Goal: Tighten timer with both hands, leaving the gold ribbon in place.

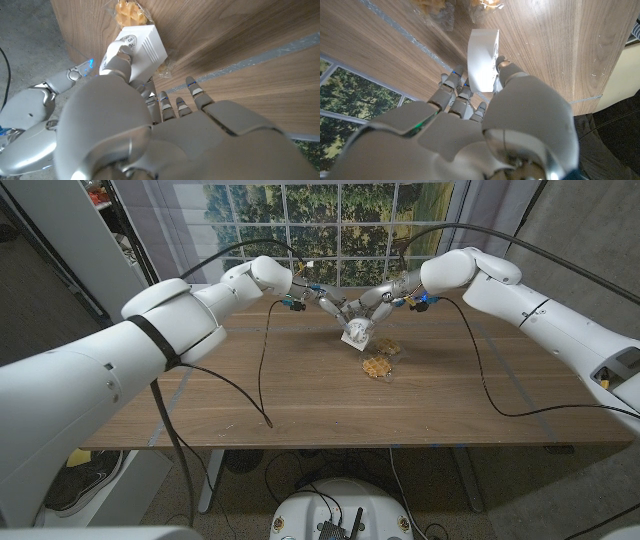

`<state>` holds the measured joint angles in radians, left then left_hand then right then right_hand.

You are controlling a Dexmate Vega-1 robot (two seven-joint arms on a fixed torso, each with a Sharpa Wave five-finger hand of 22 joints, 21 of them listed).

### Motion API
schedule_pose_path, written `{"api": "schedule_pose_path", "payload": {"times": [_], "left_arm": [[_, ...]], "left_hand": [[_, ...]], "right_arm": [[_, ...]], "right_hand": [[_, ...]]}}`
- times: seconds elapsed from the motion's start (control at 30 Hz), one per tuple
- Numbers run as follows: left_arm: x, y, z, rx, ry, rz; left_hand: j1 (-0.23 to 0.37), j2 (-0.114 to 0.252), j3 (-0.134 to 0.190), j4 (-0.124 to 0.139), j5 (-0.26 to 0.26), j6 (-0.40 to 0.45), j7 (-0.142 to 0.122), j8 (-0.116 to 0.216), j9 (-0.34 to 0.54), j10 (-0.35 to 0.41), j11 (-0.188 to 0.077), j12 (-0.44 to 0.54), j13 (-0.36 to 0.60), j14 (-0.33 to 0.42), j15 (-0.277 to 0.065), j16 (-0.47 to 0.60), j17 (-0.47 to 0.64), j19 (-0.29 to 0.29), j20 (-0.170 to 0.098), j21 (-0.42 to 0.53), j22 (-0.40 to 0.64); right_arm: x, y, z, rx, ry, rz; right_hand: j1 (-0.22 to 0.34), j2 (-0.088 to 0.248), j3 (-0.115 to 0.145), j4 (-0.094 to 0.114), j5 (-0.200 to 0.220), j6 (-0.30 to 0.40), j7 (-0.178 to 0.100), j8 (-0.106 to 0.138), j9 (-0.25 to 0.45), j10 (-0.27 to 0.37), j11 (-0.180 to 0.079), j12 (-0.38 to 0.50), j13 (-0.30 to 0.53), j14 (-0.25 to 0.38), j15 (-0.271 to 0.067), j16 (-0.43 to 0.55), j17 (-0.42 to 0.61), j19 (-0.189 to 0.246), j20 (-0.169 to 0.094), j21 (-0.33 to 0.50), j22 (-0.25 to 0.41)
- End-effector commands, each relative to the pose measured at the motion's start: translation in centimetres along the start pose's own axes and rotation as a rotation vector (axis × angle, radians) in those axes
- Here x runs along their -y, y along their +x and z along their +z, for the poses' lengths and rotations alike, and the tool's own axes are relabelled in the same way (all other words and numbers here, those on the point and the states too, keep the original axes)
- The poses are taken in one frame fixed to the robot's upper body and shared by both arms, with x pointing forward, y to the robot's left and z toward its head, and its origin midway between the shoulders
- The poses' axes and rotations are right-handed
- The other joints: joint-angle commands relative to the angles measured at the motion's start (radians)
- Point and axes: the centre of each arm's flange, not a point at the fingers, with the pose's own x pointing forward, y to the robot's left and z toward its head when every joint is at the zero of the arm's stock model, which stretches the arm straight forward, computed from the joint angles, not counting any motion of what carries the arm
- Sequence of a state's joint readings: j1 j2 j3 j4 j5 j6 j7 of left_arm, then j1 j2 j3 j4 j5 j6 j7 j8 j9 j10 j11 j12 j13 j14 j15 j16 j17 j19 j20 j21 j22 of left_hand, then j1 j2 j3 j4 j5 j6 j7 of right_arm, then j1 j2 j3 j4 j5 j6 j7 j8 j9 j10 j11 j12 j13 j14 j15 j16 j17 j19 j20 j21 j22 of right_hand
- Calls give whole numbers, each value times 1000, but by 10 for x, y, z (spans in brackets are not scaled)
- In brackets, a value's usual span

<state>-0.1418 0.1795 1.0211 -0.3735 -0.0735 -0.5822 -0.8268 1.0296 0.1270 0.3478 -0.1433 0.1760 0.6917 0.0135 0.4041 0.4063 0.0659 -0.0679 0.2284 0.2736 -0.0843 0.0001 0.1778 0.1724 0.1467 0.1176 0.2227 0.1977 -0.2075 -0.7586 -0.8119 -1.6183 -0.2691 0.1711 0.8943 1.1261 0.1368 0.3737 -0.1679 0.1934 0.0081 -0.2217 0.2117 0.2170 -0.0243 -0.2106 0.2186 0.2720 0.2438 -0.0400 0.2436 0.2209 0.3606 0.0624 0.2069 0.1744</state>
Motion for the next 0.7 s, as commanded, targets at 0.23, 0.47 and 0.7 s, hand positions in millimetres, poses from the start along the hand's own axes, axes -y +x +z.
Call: {"api": "schedule_pose_path", "payload": {"times": [0.23,0.47,0.7], "left_arm": [[-6,-6,-4,-22,-4,16],[-9,-12,-4,-10,-1,16],[-10,-19,-7,21,-41,34]], "left_hand": [[42,52,17,22,-2,147,-153,9,20,4,-17,5,0,-6,-5,5,2,2,8,6,5],[38,52,14,26,-3,146,-173,10,26,4,-27,6,-2,-6,-4,6,2,0,9,7,6],[33,51,10,29,-2,154,-194,10,25,5,-29,7,-5,-3,-6,7,2,0,10,9,6]], "right_arm": [[3,4,5,-17,-72,155],[2,4,5,-3,-93,161],[-4,3,3,38,-103,122]], "right_hand": [[26,-8,-7,-3,10,-12,-2,-2,2,-43,-1,-9,6,-31,-26,-13,3,-21,5,-7,4],[36,-17,-17,-2,10,-42,-1,-10,1,-74,-1,-16,8,-34,-7,-13,3,-22,10,-6,4],[44,-22,-24,-1,7,-72,-1,-16,0,-87,-1,-18,10,-26,-4,-10,4,-20,11,-5,4]]}}
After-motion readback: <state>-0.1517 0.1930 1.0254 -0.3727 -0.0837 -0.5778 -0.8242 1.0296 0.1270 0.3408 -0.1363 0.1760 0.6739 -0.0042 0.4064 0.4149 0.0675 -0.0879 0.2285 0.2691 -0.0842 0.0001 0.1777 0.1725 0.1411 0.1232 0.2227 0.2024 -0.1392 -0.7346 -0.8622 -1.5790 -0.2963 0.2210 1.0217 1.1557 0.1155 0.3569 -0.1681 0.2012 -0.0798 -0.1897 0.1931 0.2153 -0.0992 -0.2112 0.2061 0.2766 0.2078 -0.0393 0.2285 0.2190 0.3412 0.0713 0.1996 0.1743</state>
